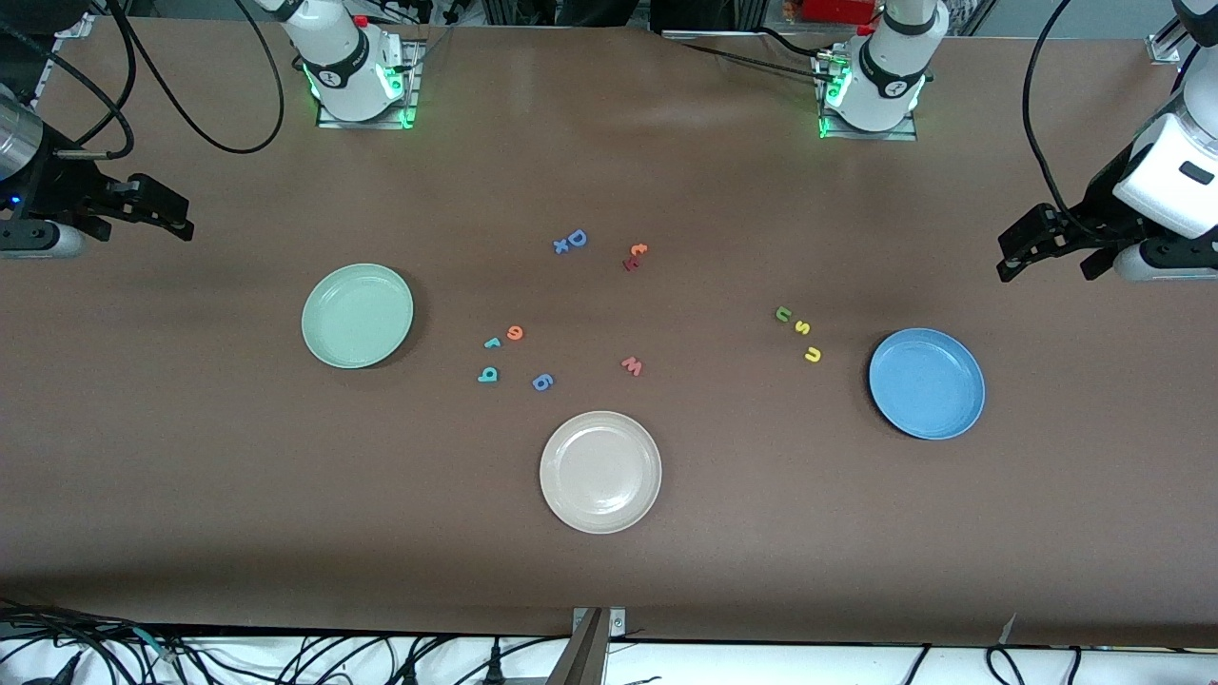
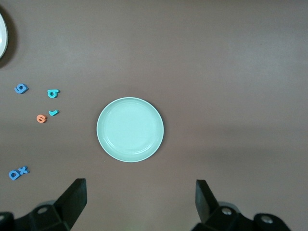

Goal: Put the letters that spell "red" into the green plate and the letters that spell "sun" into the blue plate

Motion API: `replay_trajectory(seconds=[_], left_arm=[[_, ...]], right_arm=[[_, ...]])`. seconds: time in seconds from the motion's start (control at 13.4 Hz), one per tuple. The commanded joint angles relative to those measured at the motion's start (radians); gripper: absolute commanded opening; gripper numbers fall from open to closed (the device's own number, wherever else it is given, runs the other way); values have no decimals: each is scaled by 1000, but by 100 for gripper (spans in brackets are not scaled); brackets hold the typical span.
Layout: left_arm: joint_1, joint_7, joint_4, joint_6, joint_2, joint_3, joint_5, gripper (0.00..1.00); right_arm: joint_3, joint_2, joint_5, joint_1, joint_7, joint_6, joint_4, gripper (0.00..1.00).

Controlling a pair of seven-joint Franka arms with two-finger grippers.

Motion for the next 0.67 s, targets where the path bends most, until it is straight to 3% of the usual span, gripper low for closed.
replay_trajectory(seconds=[0.0,0.6], left_arm=[[9,1,-7,-1,-9,-7,-36,100],[6,7,-8,-6,7,-7,-36,100]], right_arm=[[0,-17,13,-8,2,-12,8,100],[-15,-15,13,-11,11,-42,50,100]])
